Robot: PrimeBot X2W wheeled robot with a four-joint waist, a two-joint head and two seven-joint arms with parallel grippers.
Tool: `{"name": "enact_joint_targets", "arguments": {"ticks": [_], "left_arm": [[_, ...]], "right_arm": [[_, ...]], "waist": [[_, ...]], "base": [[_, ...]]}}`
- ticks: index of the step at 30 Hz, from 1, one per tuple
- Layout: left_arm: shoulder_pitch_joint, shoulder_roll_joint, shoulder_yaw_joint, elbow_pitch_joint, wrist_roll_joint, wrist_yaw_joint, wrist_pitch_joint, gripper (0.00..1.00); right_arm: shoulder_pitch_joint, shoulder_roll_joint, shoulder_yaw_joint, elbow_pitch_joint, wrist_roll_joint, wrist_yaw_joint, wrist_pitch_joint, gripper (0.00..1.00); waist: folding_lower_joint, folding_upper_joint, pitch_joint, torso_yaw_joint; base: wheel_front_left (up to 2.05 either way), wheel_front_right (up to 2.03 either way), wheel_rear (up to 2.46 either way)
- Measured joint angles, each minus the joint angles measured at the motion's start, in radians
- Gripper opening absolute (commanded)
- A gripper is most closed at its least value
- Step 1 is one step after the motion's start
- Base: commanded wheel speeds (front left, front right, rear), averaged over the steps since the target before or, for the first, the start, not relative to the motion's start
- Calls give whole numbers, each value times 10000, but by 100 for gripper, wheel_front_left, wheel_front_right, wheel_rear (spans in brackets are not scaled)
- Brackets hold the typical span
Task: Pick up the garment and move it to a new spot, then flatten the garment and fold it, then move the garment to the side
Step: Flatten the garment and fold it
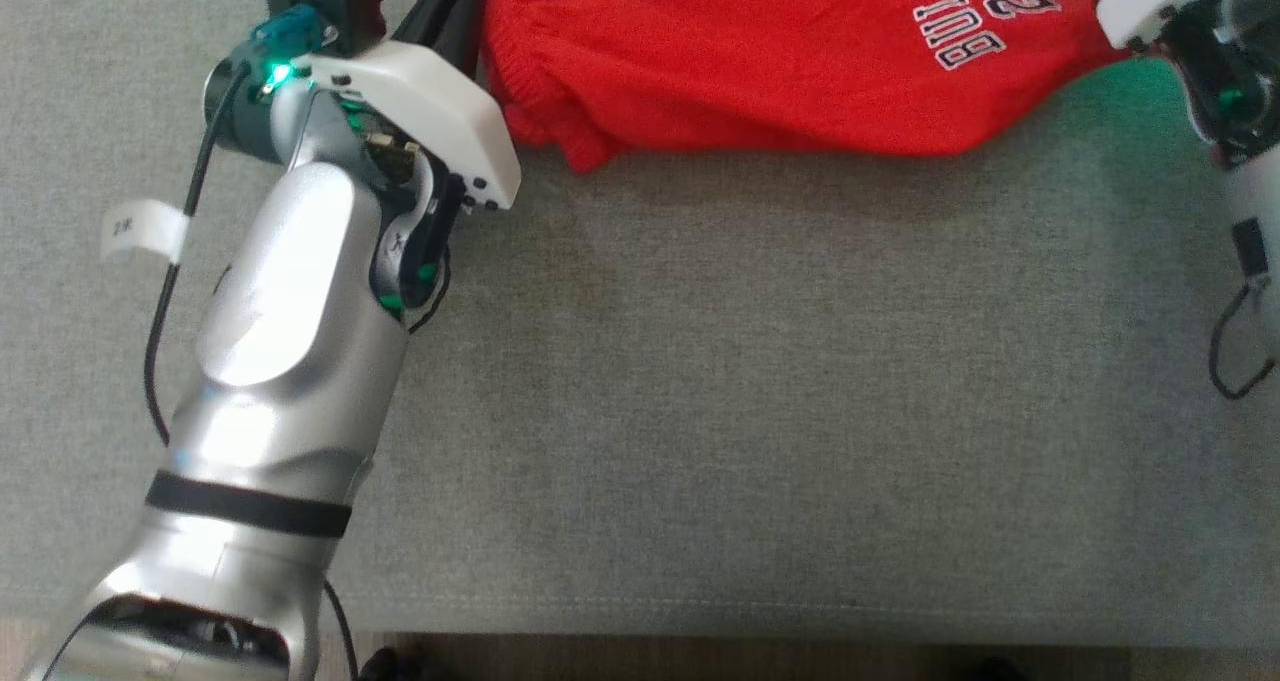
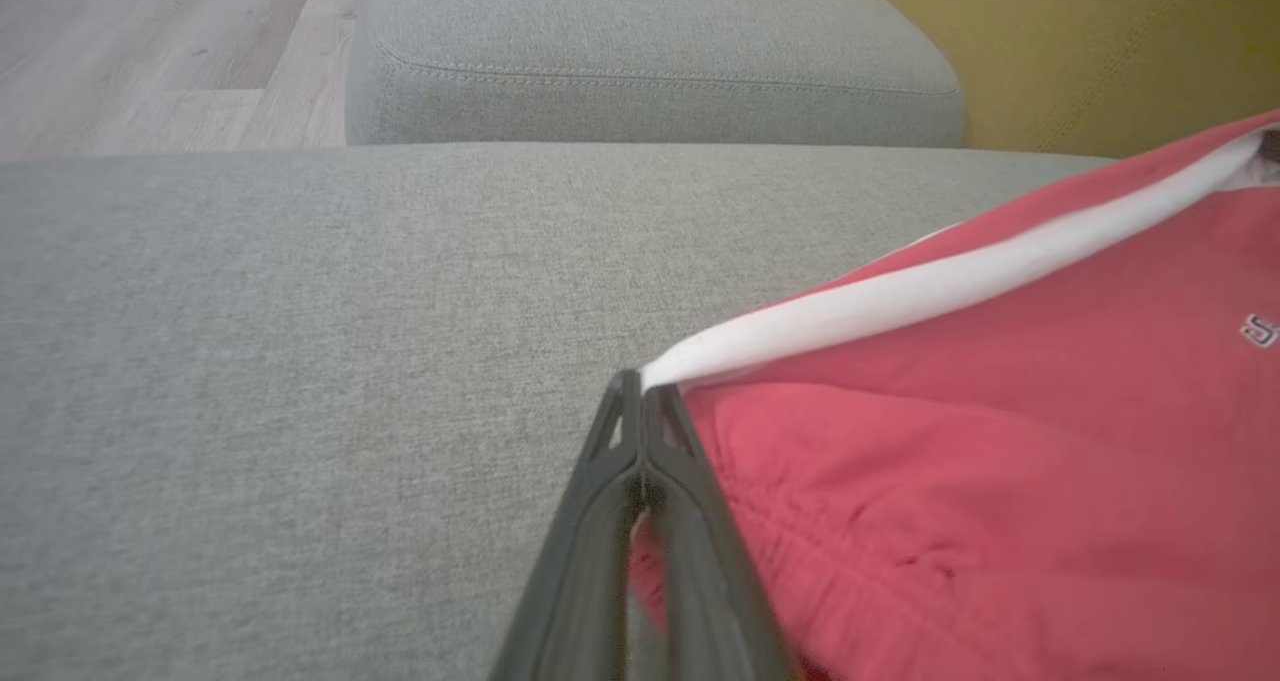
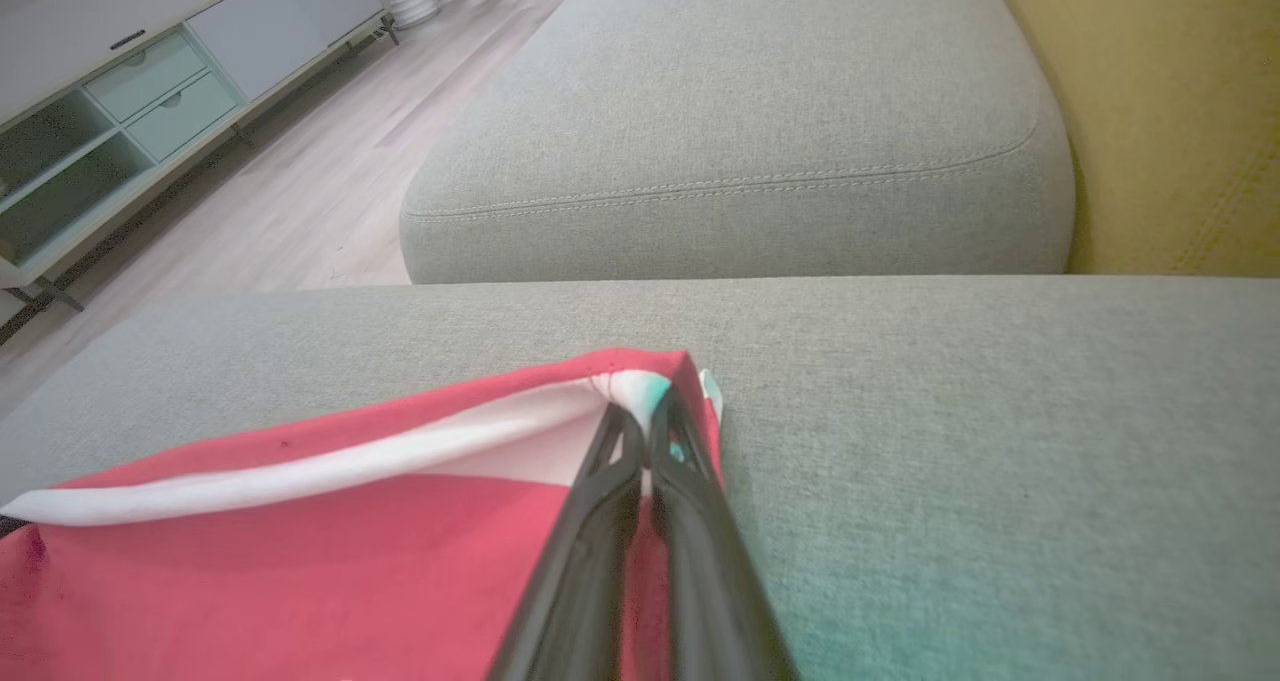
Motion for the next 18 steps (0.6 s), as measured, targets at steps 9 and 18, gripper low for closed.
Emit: {"name": "enact_joint_targets", "arguments": {"ticks": [9, 18], "left_arm": [[-460, -263, -213, 1442, -460, -240, -633, 100], [460, -311, -249, 1223, -104, 926, -2573, 100]], "right_arm": [[-751, 6, 1417, 1480, 522, 0, -1768, 100], [-395, -148, 1701, 1546, 84, 0, -4303, 100]], "waist": [[0, 0, 42, 100], [0, 0, -449, -98]], "base": [[0, 0, 0], [0, 0, 0]]}}
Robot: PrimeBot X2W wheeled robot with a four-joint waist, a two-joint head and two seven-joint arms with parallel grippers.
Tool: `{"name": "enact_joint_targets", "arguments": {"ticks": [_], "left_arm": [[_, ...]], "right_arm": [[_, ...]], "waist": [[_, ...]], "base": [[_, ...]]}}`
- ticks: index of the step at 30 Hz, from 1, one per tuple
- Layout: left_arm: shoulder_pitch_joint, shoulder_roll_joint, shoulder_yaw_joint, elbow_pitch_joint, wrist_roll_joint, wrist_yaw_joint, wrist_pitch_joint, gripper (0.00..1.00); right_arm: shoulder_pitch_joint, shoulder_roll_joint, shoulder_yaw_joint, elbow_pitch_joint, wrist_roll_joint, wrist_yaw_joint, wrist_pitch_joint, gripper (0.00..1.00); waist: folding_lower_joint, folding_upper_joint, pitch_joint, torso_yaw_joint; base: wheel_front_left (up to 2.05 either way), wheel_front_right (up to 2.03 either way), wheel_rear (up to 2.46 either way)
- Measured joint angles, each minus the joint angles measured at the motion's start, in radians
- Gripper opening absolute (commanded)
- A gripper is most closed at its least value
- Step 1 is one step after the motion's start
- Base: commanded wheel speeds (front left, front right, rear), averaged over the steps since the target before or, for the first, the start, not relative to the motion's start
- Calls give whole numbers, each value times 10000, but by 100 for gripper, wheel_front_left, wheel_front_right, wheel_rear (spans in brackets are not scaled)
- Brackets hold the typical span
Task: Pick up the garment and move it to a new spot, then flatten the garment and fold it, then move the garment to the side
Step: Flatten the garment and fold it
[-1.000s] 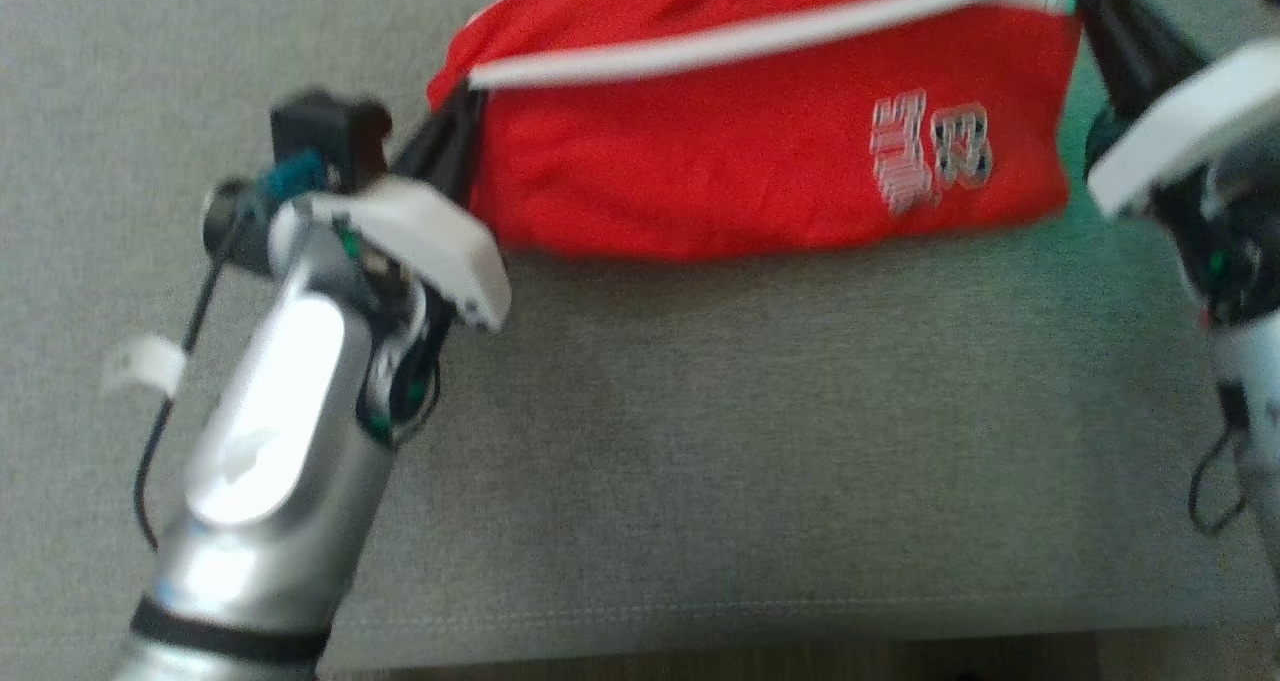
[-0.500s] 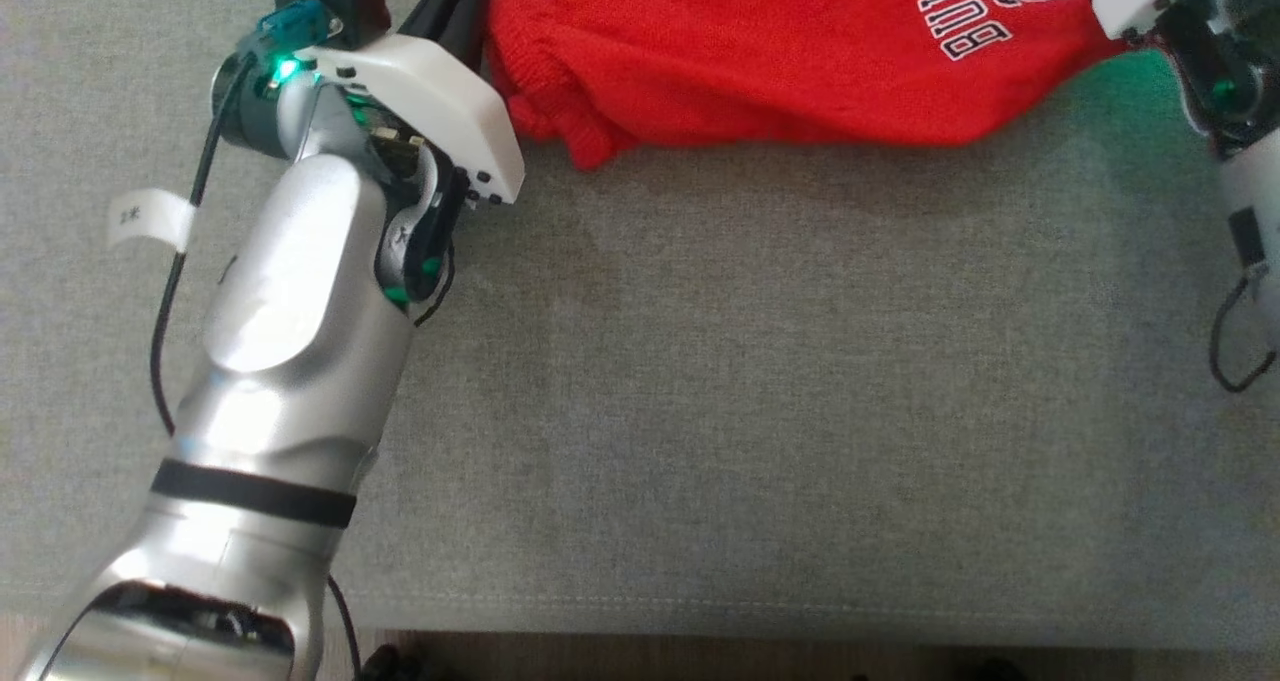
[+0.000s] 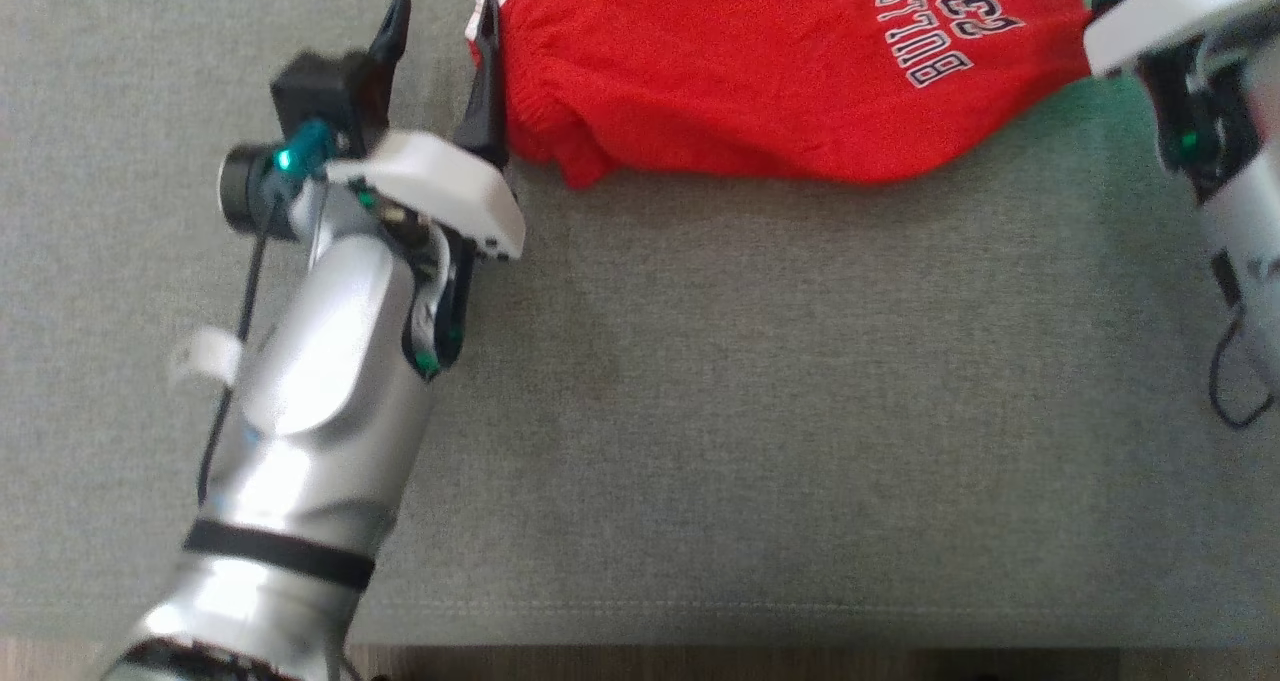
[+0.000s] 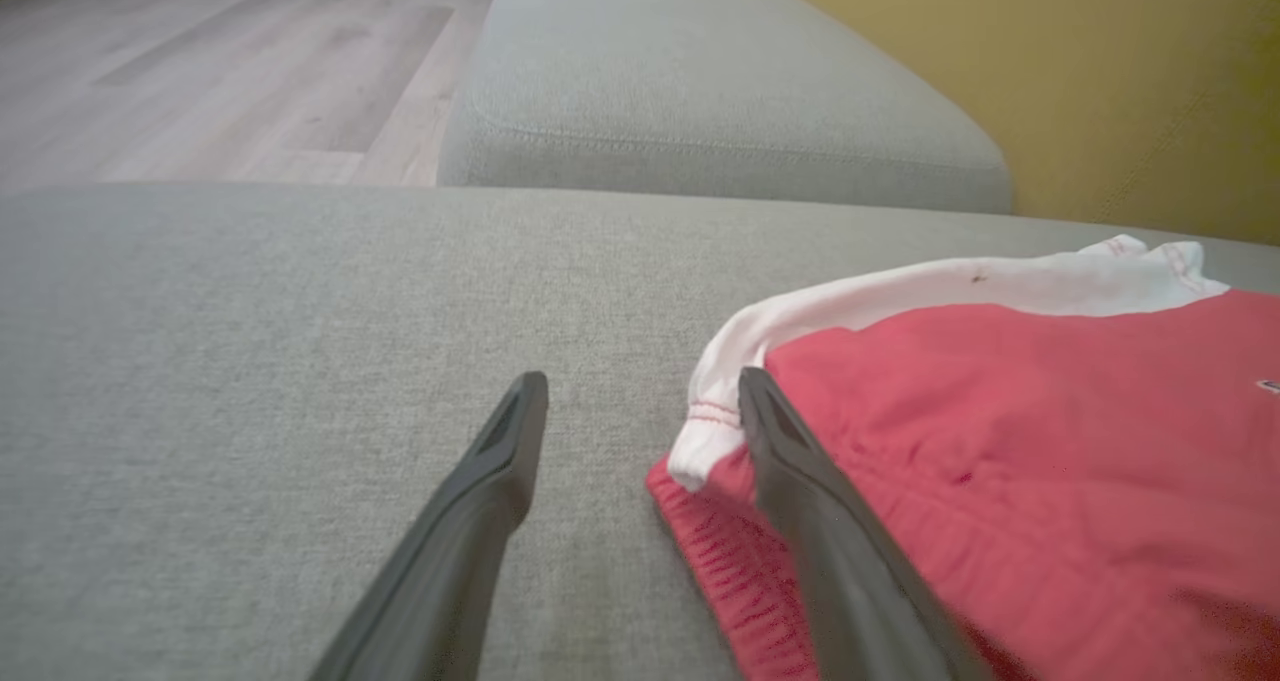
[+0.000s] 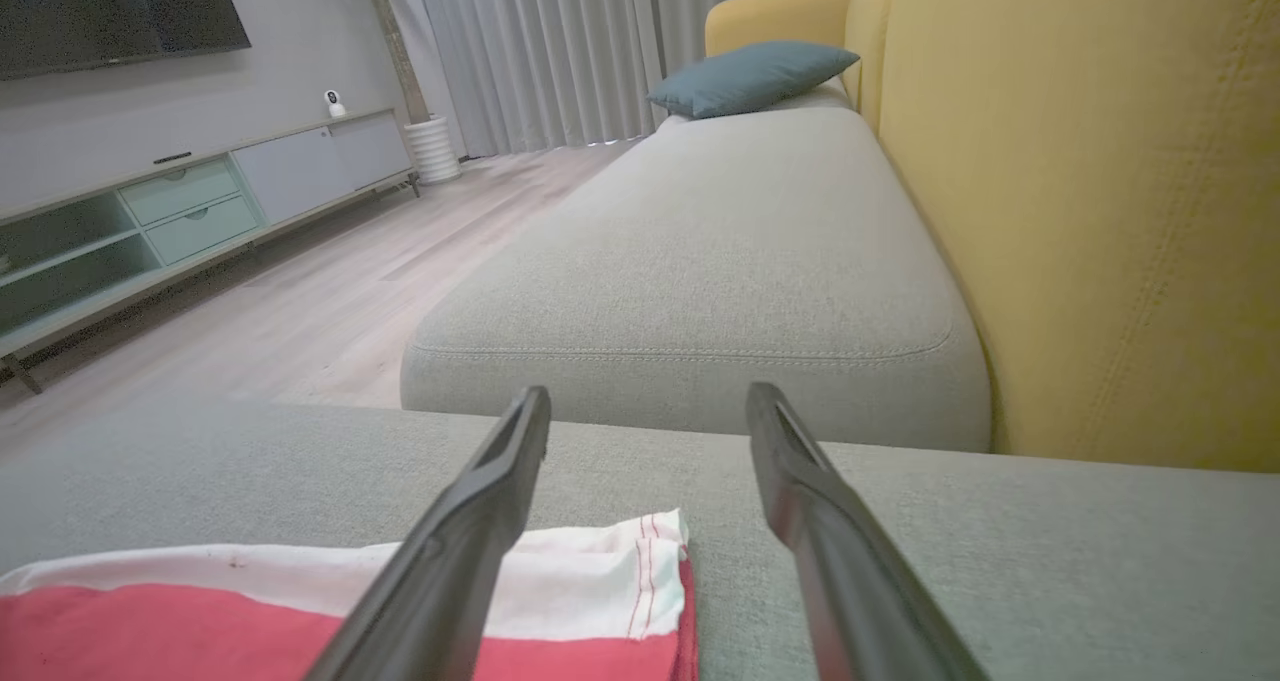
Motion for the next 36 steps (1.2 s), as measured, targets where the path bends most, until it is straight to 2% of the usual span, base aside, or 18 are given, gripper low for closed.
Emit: {"name": "enact_joint_targets", "arguments": {"ticks": [5, 8, 12, 20, 24, 29, 36], "left_arm": [[1061, 29, 370, -1837, 554, 569, -121, 100], [1623, 75, 736, -3152, 961, 713, -134, 100], [2673, 213, 1055, -4036, 1344, 826, -194, 100], [4513, 523, 1486, -4909, 1825, 1116, -192, 100], [5279, 600, 1634, -5055, 1912, 1160, -192, 100], [5903, 604, 1668, -5149, 1914, 1216, -192, 100], [6105, 591, 1678, -5158, 1927, 1206, -192, 100]], "right_arm": [[1414, -31, -1430, -1400, -1024, 0, -21, 100], [2537, 111, -2347, -2383, -1674, 0, -23, 100], [4172, 616, -2964, -3302, -2291, 0, -23, 100], [6699, 1321, -3923, -4729, -3101, 0, -13, 100], [7723, 1544, -4180, -5388, -3440, 0, 391, 100], [8474, 1730, -4447, -6136, -3614, 0, 803, 100], [8742, 1946, -4794, -6715, -3693, 0, 1191, 100]], "waist": [[0, 0, -384, -222], [0, 0, -637, -377], [0, 0, -1018, -626], [0, 0, -1814, -1103], [0, 0, -2128, -1256], [0, 1, -2421, -1330], [0, 1, -2492, -1300]], "base": [[0, 0, 0], [0, 0, 0], [0, 0, 0], [0, 0, 0], [0, 0, 0], [0, 0, 0], [0, 0, 0]]}}
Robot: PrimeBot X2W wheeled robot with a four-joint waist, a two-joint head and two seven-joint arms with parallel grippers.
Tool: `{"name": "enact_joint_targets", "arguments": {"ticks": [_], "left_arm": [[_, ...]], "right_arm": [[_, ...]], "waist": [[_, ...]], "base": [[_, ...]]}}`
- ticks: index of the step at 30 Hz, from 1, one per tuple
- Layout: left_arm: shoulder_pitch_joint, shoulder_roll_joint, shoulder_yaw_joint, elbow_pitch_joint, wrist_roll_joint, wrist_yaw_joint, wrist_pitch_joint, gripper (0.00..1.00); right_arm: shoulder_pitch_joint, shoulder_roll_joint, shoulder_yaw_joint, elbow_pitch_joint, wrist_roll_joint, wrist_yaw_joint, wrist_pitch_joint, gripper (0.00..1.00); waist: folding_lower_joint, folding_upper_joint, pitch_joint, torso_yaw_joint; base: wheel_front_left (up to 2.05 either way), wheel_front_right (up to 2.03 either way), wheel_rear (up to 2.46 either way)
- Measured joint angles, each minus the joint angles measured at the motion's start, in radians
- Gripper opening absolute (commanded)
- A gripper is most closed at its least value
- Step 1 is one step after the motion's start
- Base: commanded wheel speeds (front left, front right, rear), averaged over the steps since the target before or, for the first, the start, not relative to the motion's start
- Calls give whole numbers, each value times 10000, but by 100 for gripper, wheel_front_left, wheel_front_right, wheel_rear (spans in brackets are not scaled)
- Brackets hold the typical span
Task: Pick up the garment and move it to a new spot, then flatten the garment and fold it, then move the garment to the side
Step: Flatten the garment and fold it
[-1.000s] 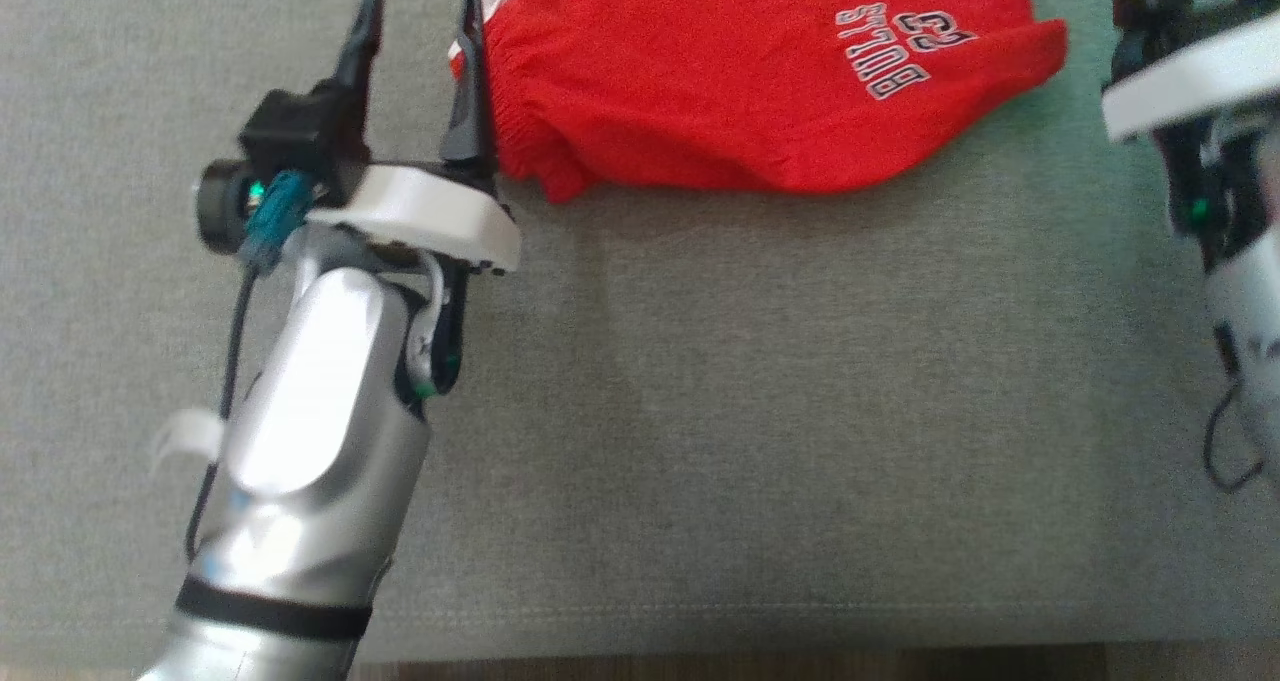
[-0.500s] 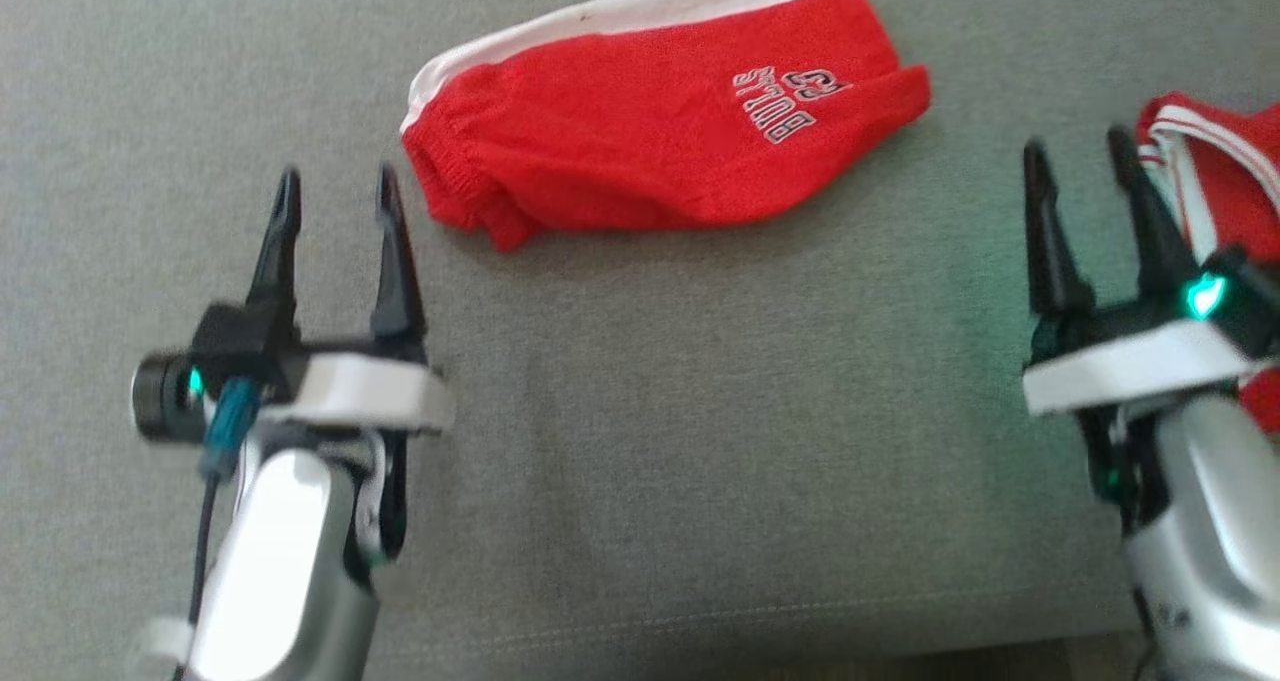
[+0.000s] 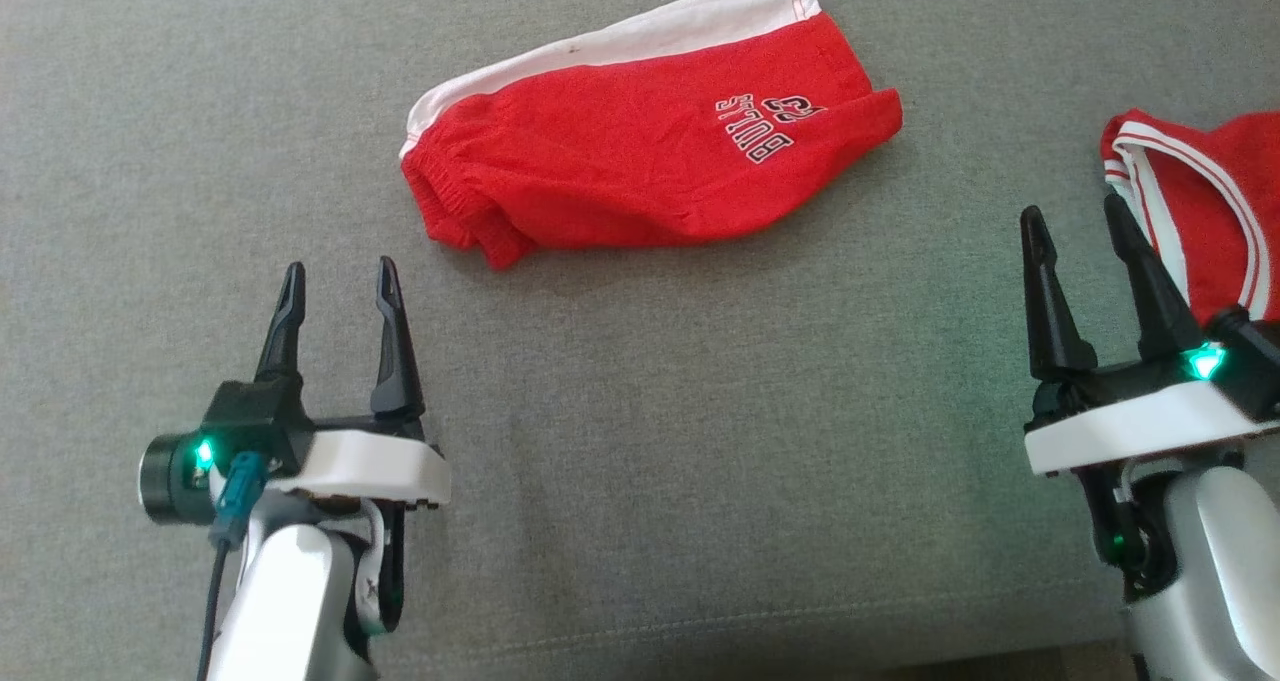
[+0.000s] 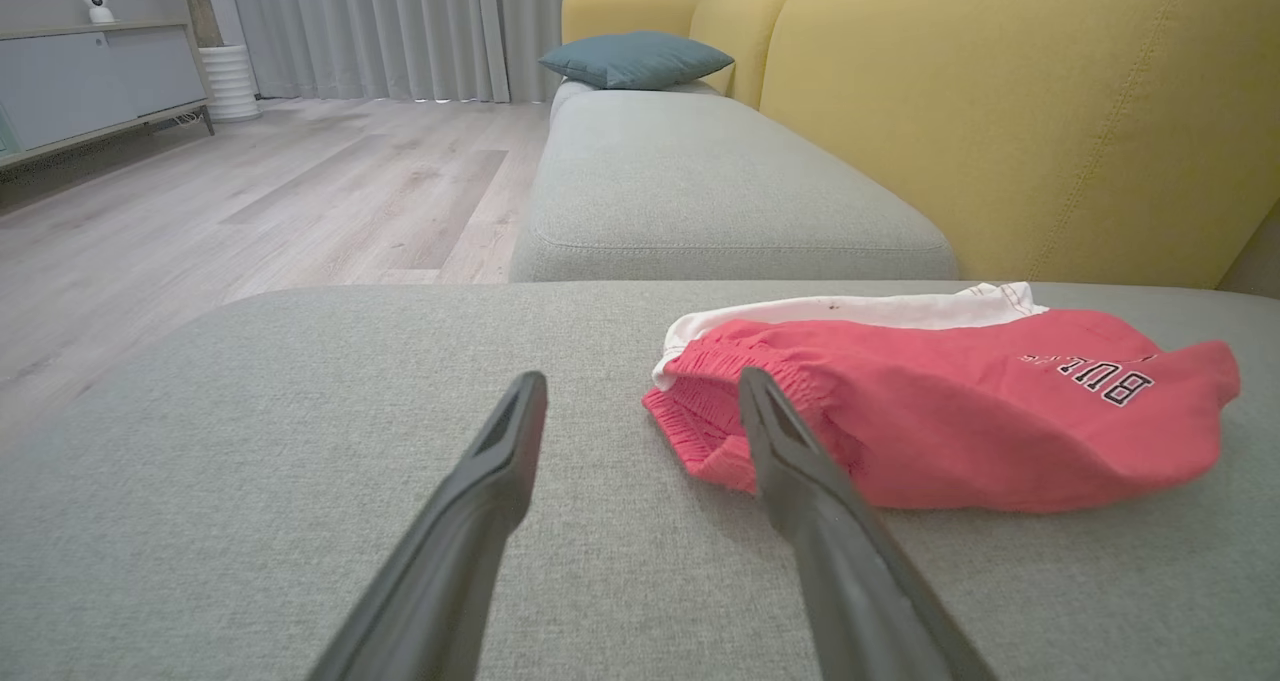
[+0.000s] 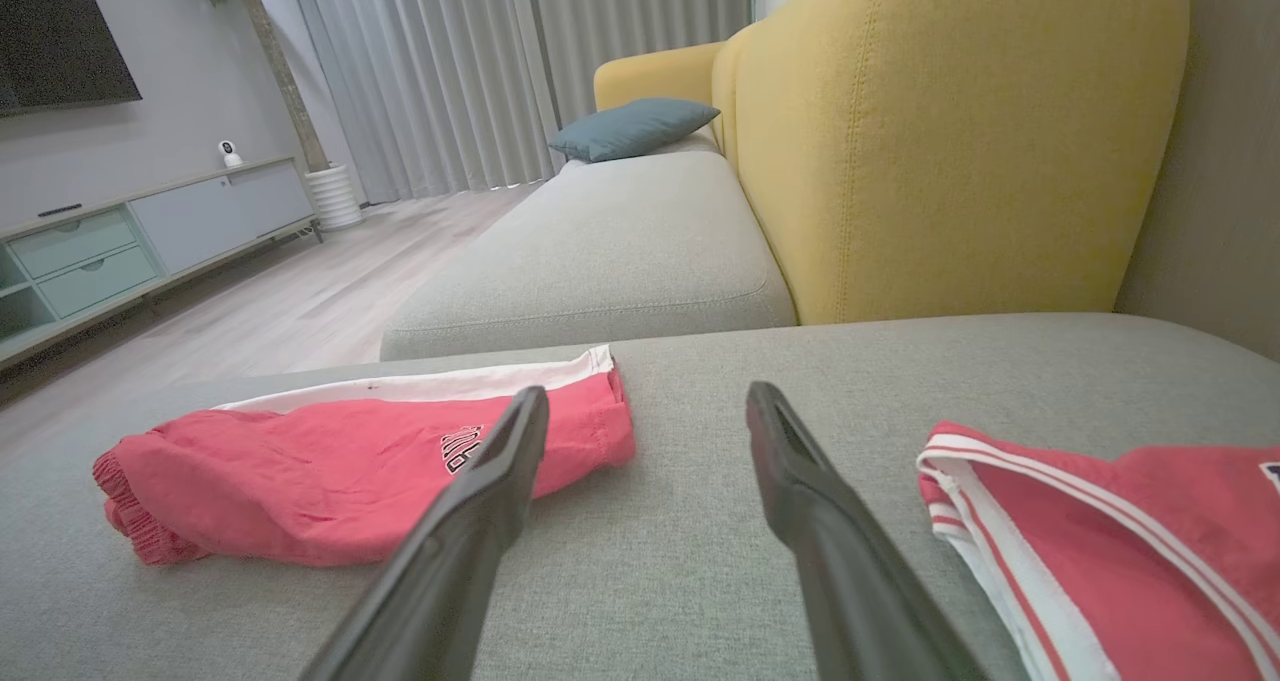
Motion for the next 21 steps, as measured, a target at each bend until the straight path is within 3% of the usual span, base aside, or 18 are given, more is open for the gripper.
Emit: {"name": "enact_joint_targets", "arguments": {"ticks": [15, 21], "left_arm": [[-39, -63, 48, -56, 102, -17, 0, 100], [-597, -138, -10, -194, 314, -100, 0, 100]], "right_arm": [[137, 0, -117, -238, -81, 0, 391, 100], [-617, -368, 6, 134, 130, 0, 773, 100]], "waist": [[0, 0, 222, 51], [0, 0, 833, 216]], "base": [[0, 0, 0], [0, 0, 0]]}}
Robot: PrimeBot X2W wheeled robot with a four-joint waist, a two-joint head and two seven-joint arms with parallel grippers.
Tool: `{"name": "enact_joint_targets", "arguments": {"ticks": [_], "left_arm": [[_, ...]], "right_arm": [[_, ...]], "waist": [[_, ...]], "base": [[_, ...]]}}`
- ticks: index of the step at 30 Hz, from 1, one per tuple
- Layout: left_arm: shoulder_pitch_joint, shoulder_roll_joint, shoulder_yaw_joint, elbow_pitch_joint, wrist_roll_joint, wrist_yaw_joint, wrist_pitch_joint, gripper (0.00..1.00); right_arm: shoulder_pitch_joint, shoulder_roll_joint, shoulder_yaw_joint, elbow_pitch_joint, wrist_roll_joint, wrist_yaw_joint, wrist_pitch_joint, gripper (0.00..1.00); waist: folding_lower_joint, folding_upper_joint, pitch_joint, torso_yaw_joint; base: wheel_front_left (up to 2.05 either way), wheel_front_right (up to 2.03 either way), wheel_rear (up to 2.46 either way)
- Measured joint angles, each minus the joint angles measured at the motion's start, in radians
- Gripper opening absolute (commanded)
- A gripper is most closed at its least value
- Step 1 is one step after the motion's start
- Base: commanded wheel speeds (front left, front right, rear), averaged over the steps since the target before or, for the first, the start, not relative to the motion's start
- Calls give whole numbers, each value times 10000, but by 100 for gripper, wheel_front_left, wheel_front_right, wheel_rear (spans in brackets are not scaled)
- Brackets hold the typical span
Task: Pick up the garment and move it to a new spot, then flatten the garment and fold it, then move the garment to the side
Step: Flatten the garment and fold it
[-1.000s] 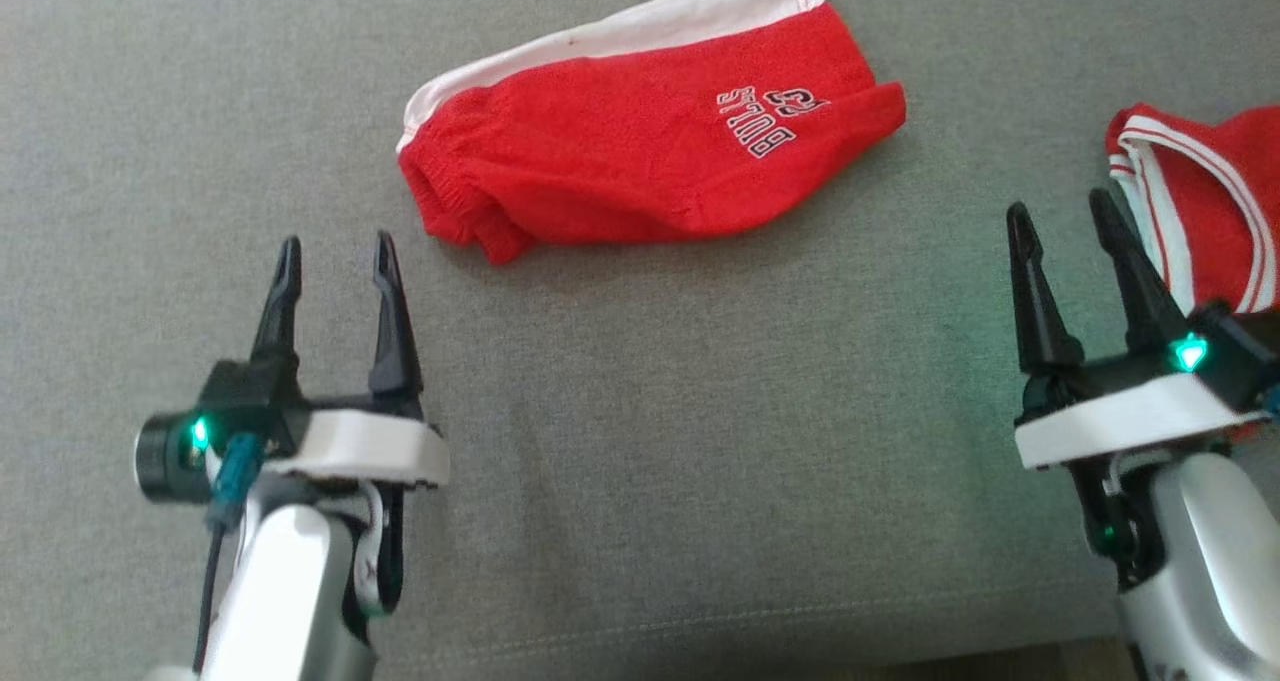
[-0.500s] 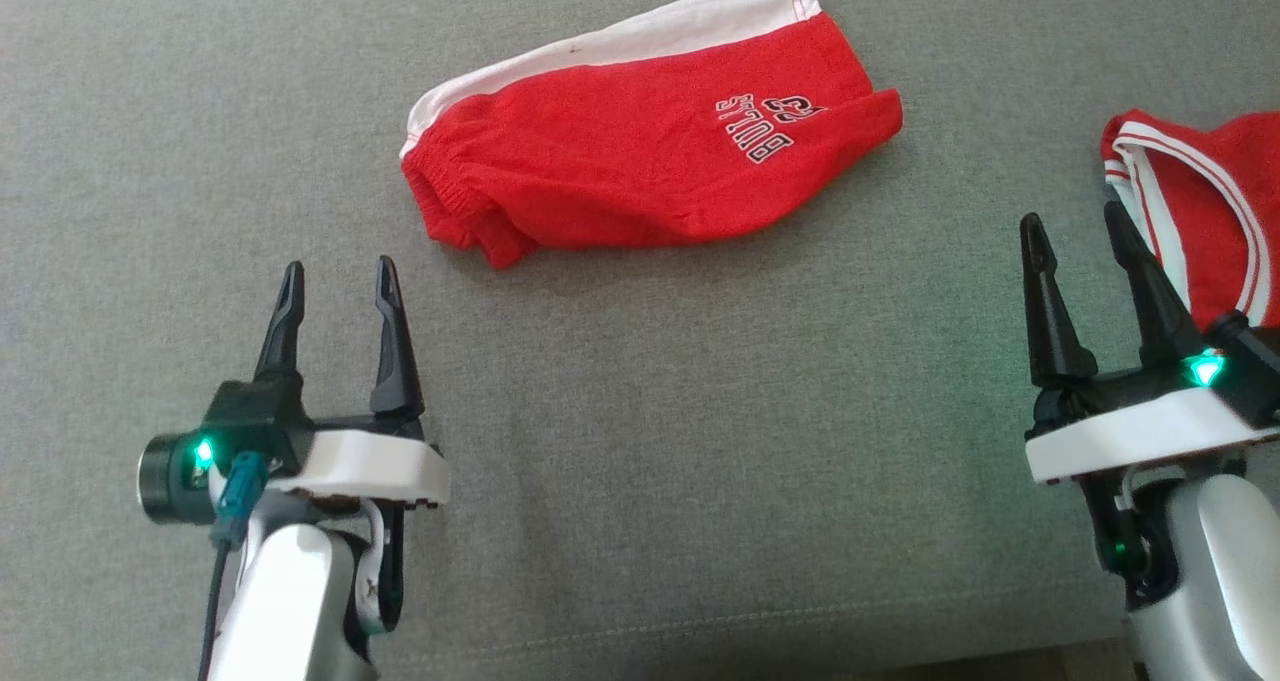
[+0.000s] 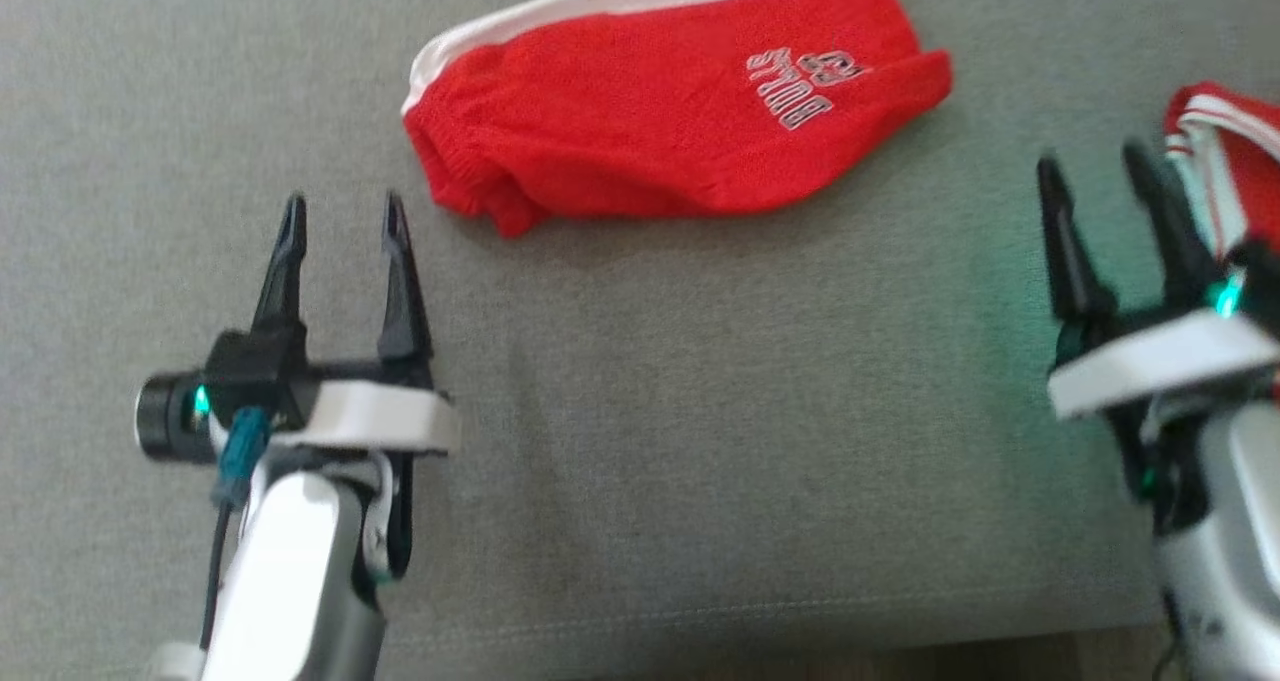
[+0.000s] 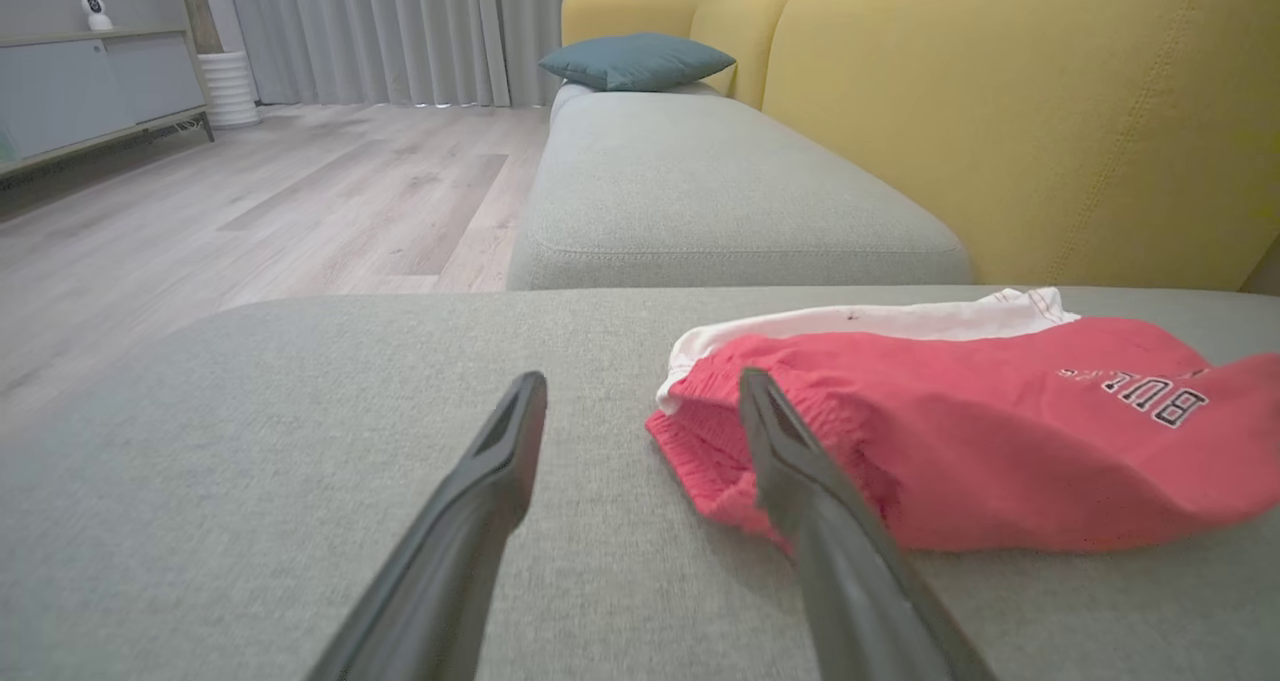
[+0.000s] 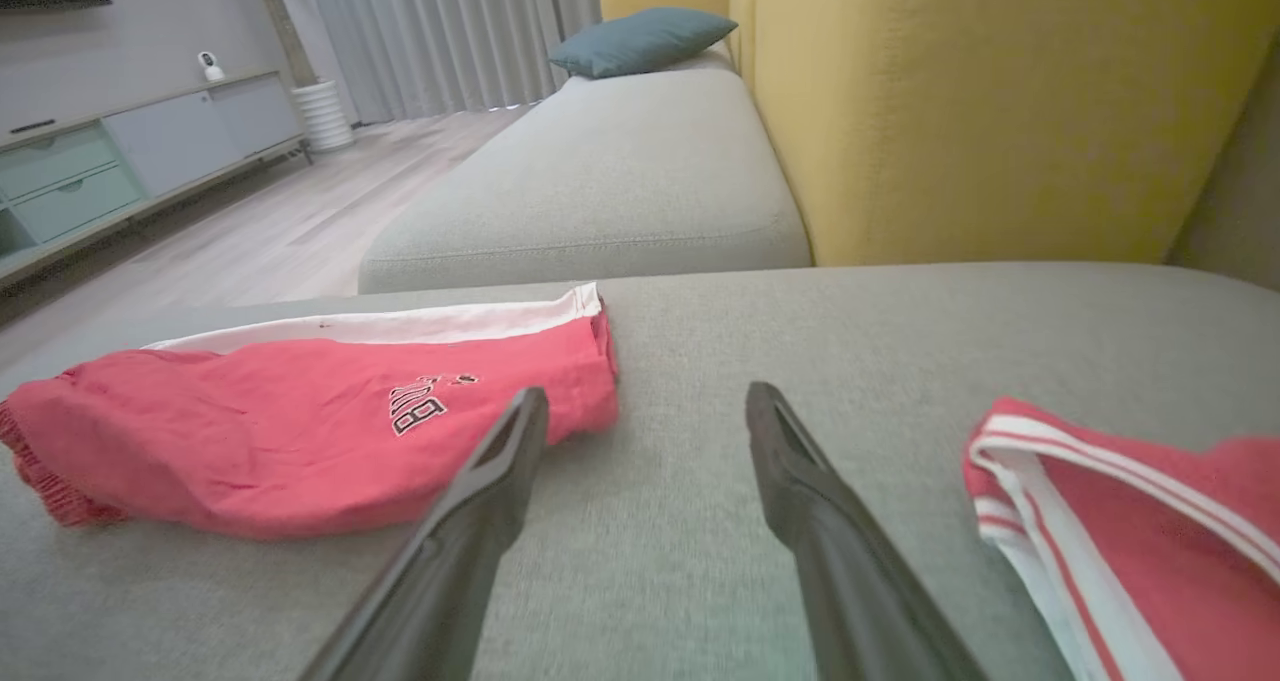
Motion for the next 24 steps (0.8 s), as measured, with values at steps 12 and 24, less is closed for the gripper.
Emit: {"name": "enact_joint_targets", "arguments": {"ticks": [12, 24], "left_arm": [[-1275, -245, -372, -121, 109, -102, 0, 100], [-1476, -330, -385, -94, 146, -75, 0, 100]], "right_arm": [[-4293, -1269, 1432, 2209, 1047, 0, 2717, 100], [-5781, -1427, 2184, 4021, 2084, 0, 5118, 0]], "waist": [[0, 0, 1542, 809], [0, 0, 1735, 1163]], "base": [[0, 0, 0], [0, 0, 0]]}}
